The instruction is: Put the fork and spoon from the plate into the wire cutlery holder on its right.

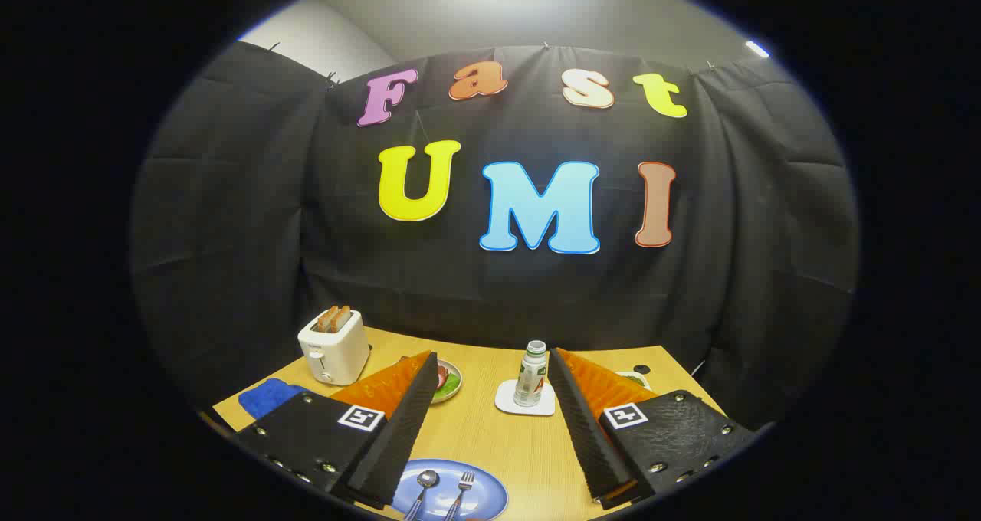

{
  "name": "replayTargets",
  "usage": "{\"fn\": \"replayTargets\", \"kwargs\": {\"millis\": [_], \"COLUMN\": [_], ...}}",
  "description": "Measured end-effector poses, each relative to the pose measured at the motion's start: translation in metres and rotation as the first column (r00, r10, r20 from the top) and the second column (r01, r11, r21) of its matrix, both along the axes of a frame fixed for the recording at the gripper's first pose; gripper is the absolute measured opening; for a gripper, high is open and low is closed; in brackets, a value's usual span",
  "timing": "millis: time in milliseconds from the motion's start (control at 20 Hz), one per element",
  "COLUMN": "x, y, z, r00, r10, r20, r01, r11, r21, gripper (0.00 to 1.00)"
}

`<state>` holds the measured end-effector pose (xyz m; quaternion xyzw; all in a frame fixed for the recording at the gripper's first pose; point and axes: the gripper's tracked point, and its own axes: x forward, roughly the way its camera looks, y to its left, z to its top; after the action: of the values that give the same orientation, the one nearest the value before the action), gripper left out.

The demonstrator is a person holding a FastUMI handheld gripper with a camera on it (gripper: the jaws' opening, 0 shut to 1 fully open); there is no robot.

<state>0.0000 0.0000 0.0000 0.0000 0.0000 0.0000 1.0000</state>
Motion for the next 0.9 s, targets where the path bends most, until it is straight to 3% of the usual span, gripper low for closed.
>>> {"fn": "replayTargets", "kwargs": {"millis": [700,900], "x": [0.000,-0.006], "y": [0.000,0.002], "z": [0.000,-0.012], "r00": [1.000,0.998], "r10": [0.000,0.016], "r20": [0.000,-0.067], "r01": [0.000,-0.017], "r11": [1.000,1.000], "r21": [0.000,-0.009], "gripper": [0.89,0.89]}}
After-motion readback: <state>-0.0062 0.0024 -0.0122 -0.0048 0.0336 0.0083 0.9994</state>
